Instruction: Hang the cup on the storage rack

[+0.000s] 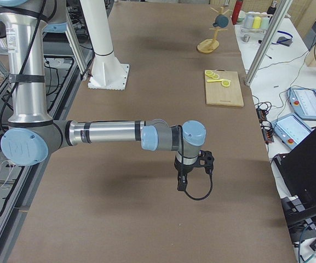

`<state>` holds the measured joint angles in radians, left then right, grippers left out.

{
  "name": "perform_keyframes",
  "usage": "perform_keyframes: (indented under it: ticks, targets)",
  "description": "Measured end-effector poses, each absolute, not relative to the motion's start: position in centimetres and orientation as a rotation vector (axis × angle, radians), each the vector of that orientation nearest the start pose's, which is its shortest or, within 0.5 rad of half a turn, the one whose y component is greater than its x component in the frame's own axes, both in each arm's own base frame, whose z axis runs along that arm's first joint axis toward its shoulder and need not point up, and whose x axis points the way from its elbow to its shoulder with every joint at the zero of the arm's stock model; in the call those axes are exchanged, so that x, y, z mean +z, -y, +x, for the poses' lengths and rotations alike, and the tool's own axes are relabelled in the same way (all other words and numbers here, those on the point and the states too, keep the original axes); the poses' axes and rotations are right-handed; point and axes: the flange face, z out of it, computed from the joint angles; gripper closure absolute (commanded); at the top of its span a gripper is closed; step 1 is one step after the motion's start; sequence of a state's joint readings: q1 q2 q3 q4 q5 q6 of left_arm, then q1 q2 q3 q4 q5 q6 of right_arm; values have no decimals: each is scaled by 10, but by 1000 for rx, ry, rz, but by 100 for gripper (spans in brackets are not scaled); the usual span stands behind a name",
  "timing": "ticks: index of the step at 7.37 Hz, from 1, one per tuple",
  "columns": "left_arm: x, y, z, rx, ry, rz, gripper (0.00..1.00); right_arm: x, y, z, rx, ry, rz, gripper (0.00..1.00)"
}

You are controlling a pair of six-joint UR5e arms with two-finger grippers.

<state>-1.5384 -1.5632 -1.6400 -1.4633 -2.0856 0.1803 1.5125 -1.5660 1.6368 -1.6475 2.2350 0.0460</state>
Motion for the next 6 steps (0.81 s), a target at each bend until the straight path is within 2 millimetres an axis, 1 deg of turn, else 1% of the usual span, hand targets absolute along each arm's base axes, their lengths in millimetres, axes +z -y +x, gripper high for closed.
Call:
perform_keyframes:
  ticks: [1,2,3,6]
  targets:
    - [651,485,-69,73,-581,-29,0,639,496,43,-10,663,-41,0]
    - [648,481,-68,-9,-666,-47,0,640,495,43,-9,663,-43,0]
    - [645,477,-70,-53,-722,-54,0,641,493,43,-8,663,-45,0]
    - [631,479,-70,-58,-759,-27,0,642,492,43,-7,663,-47,0]
